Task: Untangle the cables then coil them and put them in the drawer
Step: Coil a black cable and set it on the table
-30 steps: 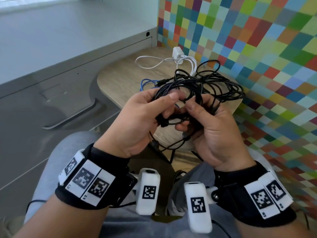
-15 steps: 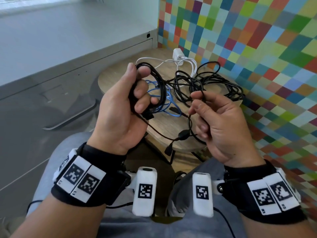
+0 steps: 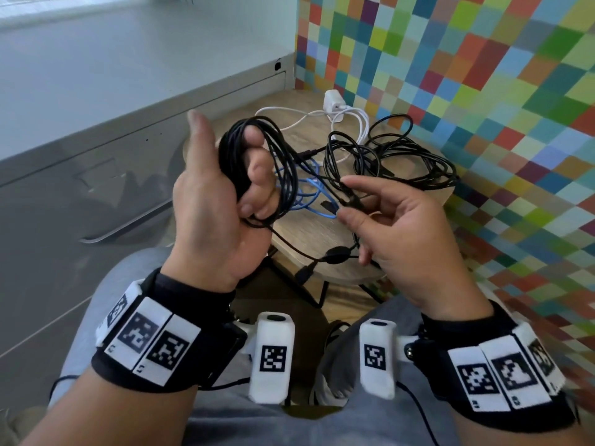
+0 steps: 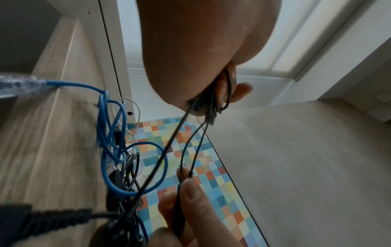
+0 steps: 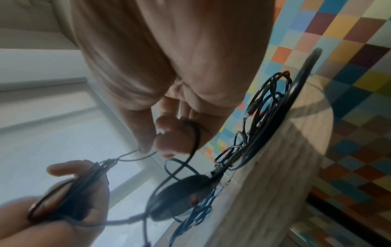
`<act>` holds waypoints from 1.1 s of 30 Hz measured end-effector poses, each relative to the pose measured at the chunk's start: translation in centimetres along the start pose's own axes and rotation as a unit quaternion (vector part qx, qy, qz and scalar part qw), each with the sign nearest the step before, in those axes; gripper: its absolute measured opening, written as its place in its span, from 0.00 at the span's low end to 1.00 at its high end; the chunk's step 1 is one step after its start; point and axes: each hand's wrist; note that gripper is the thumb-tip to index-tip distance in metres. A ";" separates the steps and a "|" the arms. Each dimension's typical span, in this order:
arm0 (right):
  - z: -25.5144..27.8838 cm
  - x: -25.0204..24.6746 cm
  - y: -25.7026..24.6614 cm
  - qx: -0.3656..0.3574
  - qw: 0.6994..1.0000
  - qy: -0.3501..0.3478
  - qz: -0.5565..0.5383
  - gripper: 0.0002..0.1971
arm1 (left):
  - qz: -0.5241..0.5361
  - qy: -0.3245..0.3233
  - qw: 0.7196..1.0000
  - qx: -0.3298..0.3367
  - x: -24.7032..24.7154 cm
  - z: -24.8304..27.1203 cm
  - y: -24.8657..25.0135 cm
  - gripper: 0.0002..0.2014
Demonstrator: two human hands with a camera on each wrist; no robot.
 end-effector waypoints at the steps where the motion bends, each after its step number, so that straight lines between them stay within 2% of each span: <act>1: 0.0 0.1 -0.1 0.003 1.000 -0.015 -0.004 0.19 | 0.010 0.000 1.000 0.003 -0.2 -0.1 0.1 0.28; 5: -0.1 0.1 -0.6 0.035 0.992 -0.019 -0.116 0.09 | 0.013 -0.002 1.000 0.014 -1.1 -0.6 0.9 0.20; 8: -0.3 -0.2 -0.7 0.075 0.968 -0.015 -0.239 0.10 | -0.011 -0.011 1.000 0.015 -1.4 -0.7 1.6 0.20; 11: -0.6 -1.3 -1.0 0.075 0.941 0.016 -0.331 0.11 | -0.033 -0.028 0.999 0.012 -2.1 -1.0 2.6 0.20; 14: -0.7 -2.1 -0.8 0.050 0.963 0.042 -0.262 0.11 | -0.018 -0.044 0.999 0.014 -2.8 -1.2 3.1 0.17; 17: -0.3 -1.6 -0.5 0.012 0.996 0.052 -0.070 0.08 | -0.003 -0.054 0.998 0.017 -2.4 -1.0 2.7 0.12; 19: 0.1 -1.0 -0.6 -0.015 0.998 0.030 0.060 0.06 | -0.034 -0.034 0.998 0.033 -1.7 -0.9 2.2 0.13; 21: 0.4 -0.6 -0.9 -0.023 0.994 -0.002 0.106 0.06 | -0.096 -0.001 0.993 0.062 -0.9 -0.6 1.5 0.17; 24: 1.0 0.0 -1.5 -0.054 0.982 -0.062 0.169 0.08 | -0.217 0.005 0.968 0.123 0.0 0.0 0.5 0.15; 27: 1.7 0.7 -2.0 -0.092 0.971 -0.122 0.184 0.09 | -0.342 -0.057 0.926 0.151 0.4 0.7 -0.5 0.10; 29: 2.1 1.0 -2.6 -0.127 0.963 -0.152 0.183 0.10 | -0.402 -0.114 0.897 0.141 0.4 1.1 -1.0 0.09; 31: 2.2 1.1 -2.8 -0.168 0.960 -0.152 0.167 0.11 | -0.471 -0.146 0.861 0.121 0.4 1.3 -1.4 0.08; 33: 2.3 0.8 -2.9 -0.186 0.965 -0.119 0.141 0.11 | -0.521 -0.164 0.830 0.115 0.3 1.4 -1.5 0.09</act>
Point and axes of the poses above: each hand's wrist, its own z-axis away from the middle knuckle, its own x-axis out of the palm, y = z × x, and after that the axes turned 3 degrees about y, right-handed
